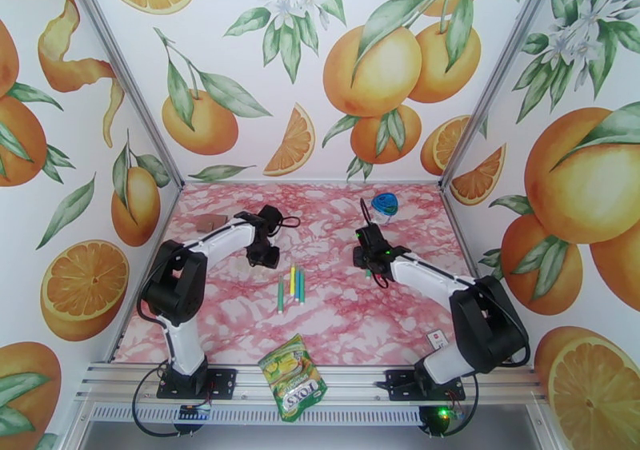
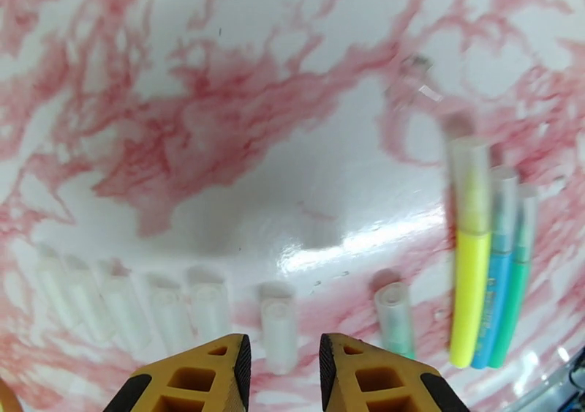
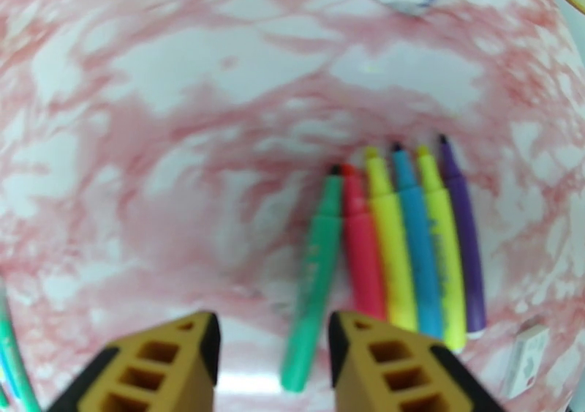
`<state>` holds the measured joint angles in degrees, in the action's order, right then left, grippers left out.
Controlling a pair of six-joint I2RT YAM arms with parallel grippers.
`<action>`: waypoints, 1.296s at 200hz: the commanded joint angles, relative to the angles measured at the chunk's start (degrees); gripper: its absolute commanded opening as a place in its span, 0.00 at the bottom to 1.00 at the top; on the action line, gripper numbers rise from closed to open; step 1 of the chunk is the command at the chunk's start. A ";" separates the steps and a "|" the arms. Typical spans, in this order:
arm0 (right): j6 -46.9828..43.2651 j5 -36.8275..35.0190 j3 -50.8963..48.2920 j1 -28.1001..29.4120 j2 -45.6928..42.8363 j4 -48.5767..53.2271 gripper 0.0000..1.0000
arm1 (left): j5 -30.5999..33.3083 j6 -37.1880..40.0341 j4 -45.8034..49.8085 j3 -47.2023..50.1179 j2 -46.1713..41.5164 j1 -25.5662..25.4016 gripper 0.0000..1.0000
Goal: Open the pen caps
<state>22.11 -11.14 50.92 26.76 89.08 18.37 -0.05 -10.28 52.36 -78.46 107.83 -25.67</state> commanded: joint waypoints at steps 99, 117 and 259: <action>-1.21 17.63 6.14 13.19 5.72 -3.76 0.47 | -5.73 -2.16 -10.18 6.30 -10.84 5.89 0.39; -1.06 18.70 6.73 14.12 7.02 -3.76 0.47 | -5.85 -2.35 -11.15 8.19 -12.63 7.16 0.42; 0.30 20.53 12.37 19.30 16.23 -1.09 0.46 | -8.03 -2.97 -17.20 15.01 -19.22 12.95 0.60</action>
<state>21.61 9.08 61.28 45.71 103.90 16.12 -6.76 -13.10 37.17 -64.05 90.26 -13.02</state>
